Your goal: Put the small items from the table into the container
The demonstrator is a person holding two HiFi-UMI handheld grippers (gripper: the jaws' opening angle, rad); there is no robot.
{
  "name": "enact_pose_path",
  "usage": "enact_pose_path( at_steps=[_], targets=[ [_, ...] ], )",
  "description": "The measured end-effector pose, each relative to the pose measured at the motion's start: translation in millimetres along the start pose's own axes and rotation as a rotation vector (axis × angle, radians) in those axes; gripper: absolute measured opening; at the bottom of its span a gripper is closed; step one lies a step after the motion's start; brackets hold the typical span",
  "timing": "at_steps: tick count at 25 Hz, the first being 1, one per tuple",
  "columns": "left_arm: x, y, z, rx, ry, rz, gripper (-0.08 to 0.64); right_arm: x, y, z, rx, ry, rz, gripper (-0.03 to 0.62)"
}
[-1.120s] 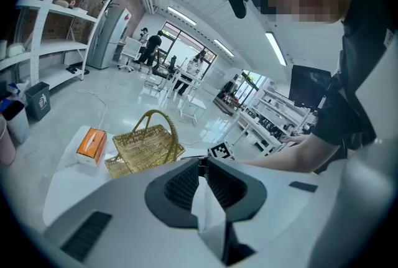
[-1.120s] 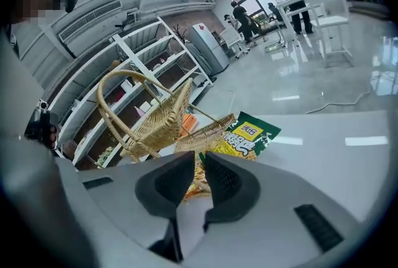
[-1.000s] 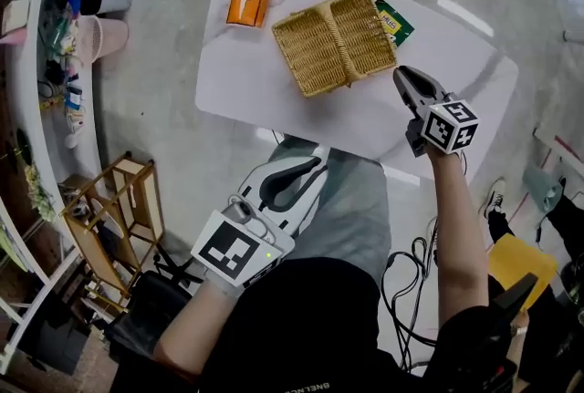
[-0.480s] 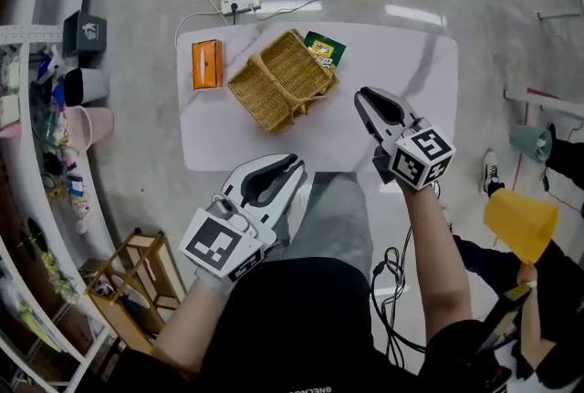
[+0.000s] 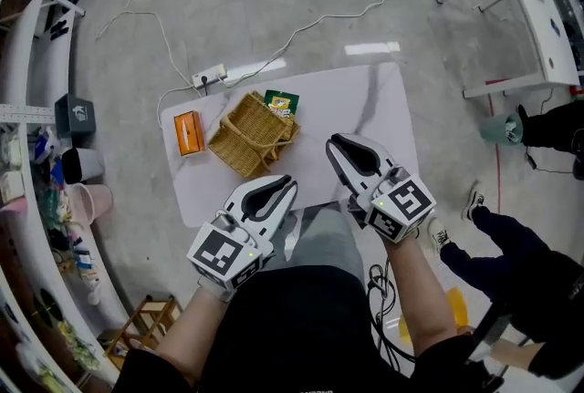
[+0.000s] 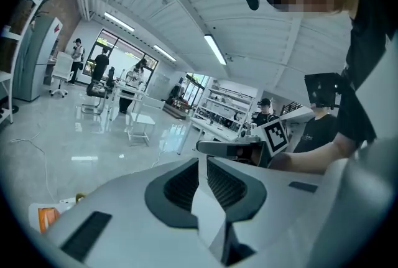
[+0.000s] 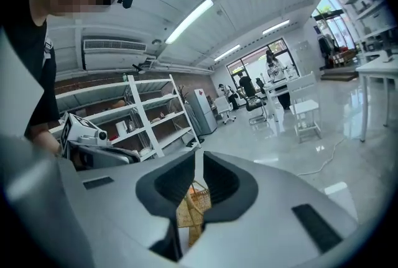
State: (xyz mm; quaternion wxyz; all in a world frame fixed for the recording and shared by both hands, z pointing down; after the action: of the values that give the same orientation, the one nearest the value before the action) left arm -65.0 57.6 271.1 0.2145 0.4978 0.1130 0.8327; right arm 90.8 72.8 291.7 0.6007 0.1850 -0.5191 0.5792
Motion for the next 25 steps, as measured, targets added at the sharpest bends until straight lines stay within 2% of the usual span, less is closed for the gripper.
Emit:
enact_pose_path(
  at_steps=[10,15,18,25],
  targets=[
    [-59.9,-32.7,17.6,0.109,-0.052,0.117,0.044,-61.4,32.5,-83.9,0.126,-0.185,0.007,0.038],
    [-97.7,-49.3,31.8,0.150,-0.030,0.157,0.044,-80.1,33.6,-123.2,0.202,-0.240,0.010,0.038],
    [-113.3,-59.7,40.5,0.175,-0.038,0.185,0.044,-85.4,31.3,-141.6,0.213,-0.269,0.025,0.038],
    [-119.9,-83.0,63.3,0.263,-0.018,0.250,0.044,-78.5,23.6,-174.7,0.270,-0.314,0.038,0.038]
  ],
)
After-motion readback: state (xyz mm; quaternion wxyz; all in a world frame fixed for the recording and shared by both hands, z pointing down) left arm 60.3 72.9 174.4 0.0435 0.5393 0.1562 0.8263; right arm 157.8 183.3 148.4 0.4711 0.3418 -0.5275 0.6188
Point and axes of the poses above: the fingertips, and each gripper's own axes: z forward along the fingers, y to its left, x out of its underside, the point moved 5 cm from there along -z, backward along the fingers, and after that the axes turned 11 degrees about y, right-handed, at the moved point
